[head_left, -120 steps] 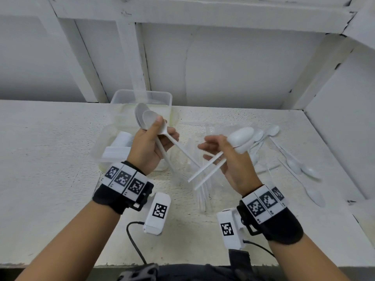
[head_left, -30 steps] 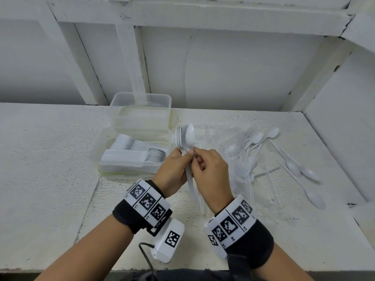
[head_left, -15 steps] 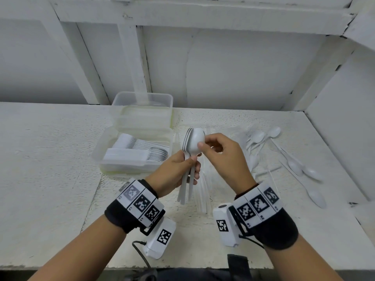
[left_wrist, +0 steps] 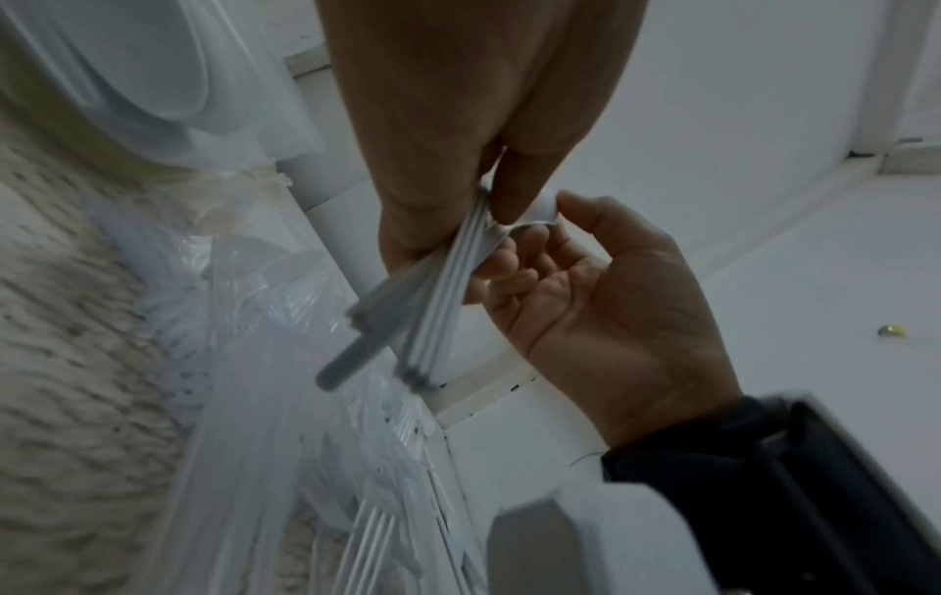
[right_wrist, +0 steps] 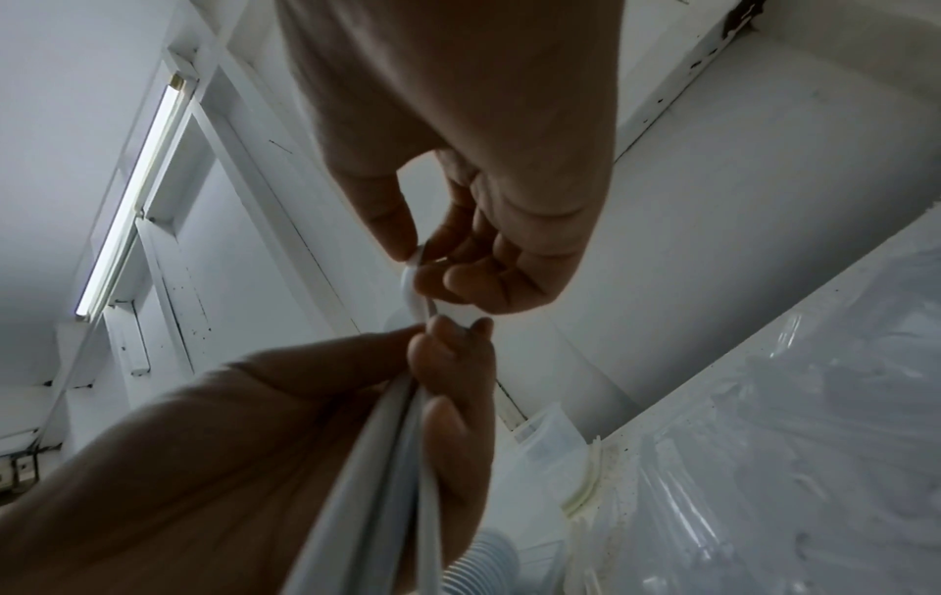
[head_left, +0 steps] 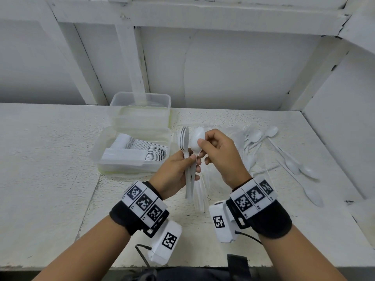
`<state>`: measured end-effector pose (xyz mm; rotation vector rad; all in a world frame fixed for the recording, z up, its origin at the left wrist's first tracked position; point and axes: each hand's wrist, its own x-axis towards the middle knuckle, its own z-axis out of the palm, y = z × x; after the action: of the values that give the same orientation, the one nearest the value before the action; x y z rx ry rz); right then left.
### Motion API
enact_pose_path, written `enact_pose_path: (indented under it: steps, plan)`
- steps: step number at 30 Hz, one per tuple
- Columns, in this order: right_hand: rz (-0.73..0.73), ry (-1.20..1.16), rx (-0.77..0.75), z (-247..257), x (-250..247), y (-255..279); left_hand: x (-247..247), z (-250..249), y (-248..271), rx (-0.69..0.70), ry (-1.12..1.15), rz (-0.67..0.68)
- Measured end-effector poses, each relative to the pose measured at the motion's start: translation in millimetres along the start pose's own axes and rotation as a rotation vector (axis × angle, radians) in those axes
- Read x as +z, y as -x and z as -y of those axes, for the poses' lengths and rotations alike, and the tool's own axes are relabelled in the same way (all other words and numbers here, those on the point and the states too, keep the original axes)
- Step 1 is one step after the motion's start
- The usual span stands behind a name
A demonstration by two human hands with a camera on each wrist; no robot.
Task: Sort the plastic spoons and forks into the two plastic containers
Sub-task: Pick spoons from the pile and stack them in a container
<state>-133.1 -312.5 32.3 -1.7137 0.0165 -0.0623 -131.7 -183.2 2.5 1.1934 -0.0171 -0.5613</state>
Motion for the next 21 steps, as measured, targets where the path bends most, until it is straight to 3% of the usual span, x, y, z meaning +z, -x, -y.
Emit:
enact_pose_path:
  steps: [5,9,13,21]
  plan:
    - [0.001,-0.044,-0.028,-1.2,-2.0,2.3,0.4,0.8,-0.7,-0.02,0.109,0.011]
    - [-0.084,-0.085,-0.044,-1.9,-2.2,3.2,-0.5,0.5,-1.2,-0.011,0.198,-0.018]
    - [-0.187,-0.07,-0.045,-6.2,-2.3,-2.1,-0.7,-2.4,0.7,0.006,0.13,0.009]
    - [0.028,0.068,-0.034,-4.9,-2.9,-3.7,-6.7,-4.1,2.0,-0.113,-0.053,0.229]
